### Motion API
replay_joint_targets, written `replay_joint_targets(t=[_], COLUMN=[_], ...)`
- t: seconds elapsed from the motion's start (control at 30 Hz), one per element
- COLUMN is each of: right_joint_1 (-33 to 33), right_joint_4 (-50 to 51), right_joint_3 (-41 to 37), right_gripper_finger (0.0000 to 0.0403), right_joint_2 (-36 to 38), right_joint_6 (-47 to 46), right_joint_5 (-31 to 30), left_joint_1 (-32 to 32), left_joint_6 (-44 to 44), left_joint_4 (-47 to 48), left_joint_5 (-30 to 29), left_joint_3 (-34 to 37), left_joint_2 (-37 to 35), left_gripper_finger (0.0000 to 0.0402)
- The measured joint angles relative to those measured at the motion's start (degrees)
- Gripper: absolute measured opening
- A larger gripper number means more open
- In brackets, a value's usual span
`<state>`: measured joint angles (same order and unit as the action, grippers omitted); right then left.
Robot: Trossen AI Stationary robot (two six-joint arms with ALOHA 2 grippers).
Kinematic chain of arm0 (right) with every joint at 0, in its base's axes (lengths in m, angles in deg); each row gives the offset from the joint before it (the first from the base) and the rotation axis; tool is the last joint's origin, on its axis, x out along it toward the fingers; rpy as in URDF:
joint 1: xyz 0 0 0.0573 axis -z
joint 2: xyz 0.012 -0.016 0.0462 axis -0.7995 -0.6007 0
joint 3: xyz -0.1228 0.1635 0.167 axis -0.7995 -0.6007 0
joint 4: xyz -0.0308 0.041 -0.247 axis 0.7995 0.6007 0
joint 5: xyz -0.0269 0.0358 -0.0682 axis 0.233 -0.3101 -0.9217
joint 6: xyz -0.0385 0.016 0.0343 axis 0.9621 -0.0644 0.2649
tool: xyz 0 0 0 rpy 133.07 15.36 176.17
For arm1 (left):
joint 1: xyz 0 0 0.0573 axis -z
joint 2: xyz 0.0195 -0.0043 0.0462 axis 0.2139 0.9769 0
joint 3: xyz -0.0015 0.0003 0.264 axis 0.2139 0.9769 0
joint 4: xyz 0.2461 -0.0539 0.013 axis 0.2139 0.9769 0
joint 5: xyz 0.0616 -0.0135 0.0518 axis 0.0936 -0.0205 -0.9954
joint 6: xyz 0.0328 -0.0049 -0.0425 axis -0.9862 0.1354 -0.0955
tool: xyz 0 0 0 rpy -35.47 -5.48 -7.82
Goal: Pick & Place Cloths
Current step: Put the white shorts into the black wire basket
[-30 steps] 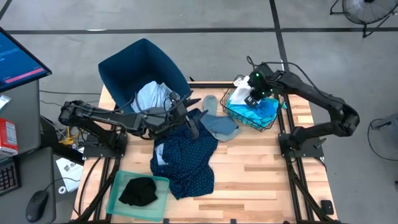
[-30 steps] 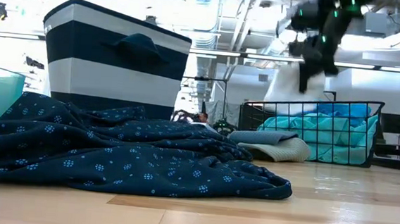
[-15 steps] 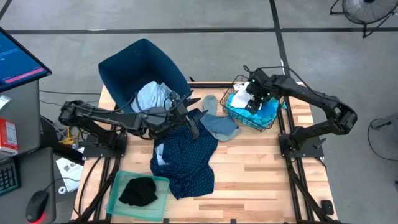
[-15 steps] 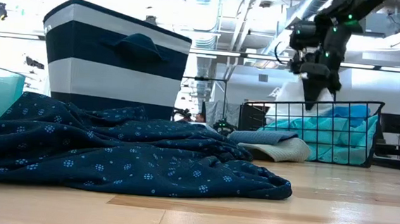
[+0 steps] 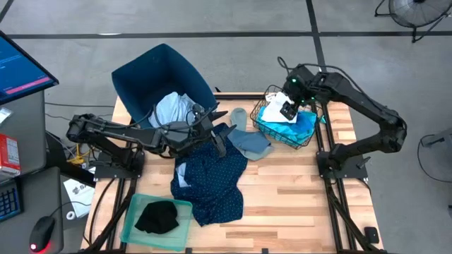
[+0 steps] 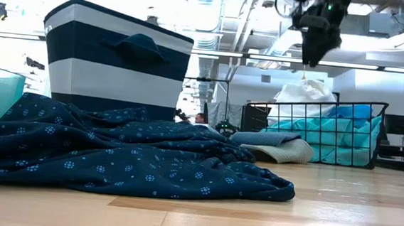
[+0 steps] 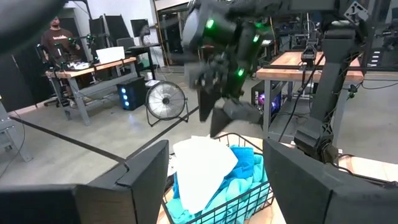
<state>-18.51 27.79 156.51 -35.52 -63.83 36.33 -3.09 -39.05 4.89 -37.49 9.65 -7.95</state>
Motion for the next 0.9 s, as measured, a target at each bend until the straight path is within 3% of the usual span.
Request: replay_joint_targets(t=[0.1, 0.27, 0.3, 0.47, 0.7, 0.9], right_joint_1=[0.1, 3.2, 3.8, 6.5, 6.5, 6.9], right_joint_4=[-3.1, -8.8, -10.7, -19.4, -28.5, -32.1], right_joint_3=[0.2, -5.7, -8.0, -20.2, -33.4, -38.1], right_gripper_finger=[0.0217, 0.0037, 0.0020, 0.0019, 0.0008, 0.0006], right_joint_2=[0.8, 0.5, 0.5, 0.4, 0.4, 0.6], right_joint_6=[0.2, 1.6, 1.8, -1.5, -4.5, -5.0], right_joint_5=[-1.7, -1.5, -1.5, 5.8, 6.3, 6.4], left_joint_1=[0.0, 0.0, 0.0, 0.2, 0.2, 0.2], left_joint_6=[0.0, 0.0, 0.0, 0.0, 0.0, 0.0], left_joint_4=[0.1, 0.1, 0.1, 0.1, 0.1, 0.3], left_joint_5=[0.0, 0.0, 0.0, 0.0, 0.0, 0.0], left_joint_3=[0.0, 0.0, 0.0, 0.0, 0.0, 0.0], left_joint_2=[0.0, 0.0, 0.0, 0.0, 0.0, 0.0], left_gripper_finger=[0.0236, 0.0230, 0.0230, 0.0226, 0.0227, 0.0227])
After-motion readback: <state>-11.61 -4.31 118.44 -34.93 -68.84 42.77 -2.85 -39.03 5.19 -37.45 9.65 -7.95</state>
